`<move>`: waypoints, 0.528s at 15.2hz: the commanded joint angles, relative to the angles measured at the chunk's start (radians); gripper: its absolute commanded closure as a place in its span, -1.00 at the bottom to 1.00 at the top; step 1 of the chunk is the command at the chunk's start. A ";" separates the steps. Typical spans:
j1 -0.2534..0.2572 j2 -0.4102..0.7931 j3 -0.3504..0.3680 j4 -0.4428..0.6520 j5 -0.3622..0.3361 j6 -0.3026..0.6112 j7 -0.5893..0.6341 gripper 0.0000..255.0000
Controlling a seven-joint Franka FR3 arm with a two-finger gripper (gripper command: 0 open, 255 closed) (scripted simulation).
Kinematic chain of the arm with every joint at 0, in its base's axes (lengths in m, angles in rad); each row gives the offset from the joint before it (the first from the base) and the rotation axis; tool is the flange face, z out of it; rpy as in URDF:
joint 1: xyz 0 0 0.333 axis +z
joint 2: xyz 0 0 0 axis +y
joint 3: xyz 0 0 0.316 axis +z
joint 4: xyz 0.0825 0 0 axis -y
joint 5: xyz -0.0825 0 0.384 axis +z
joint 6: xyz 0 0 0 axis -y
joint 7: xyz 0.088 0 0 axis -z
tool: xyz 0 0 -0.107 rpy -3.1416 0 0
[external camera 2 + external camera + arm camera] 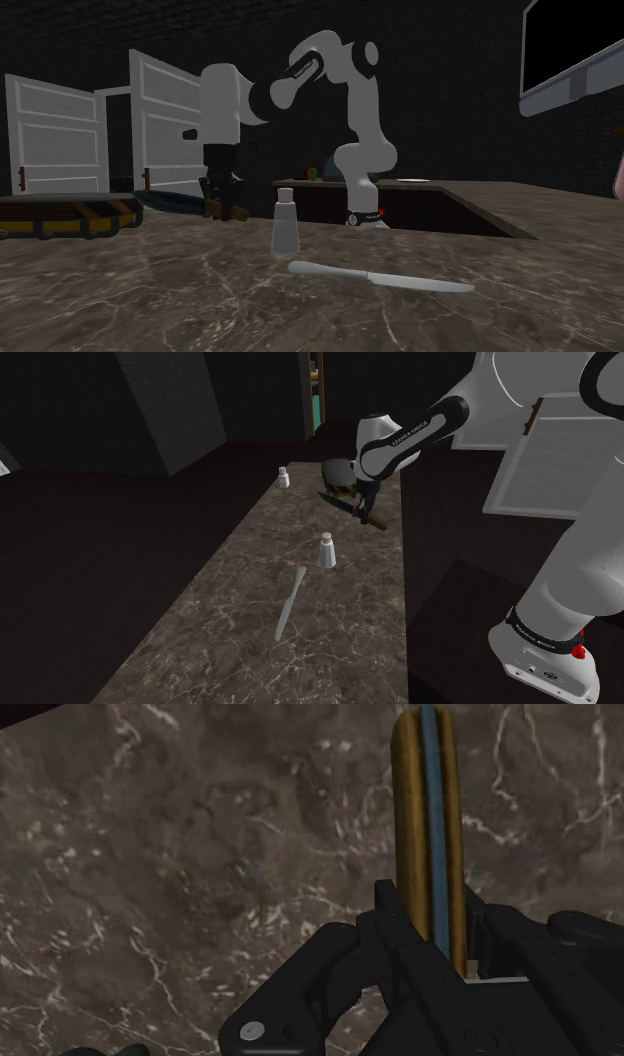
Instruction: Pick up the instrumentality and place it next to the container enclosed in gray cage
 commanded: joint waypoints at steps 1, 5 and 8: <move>0.000 0.002 0.000 -0.006 0.000 -0.002 0.001 -1.00; 0.000 0.001 0.000 -0.008 0.000 -0.001 0.001 -1.00; -0.001 -0.035 -0.001 0.024 0.000 -0.069 0.000 -1.00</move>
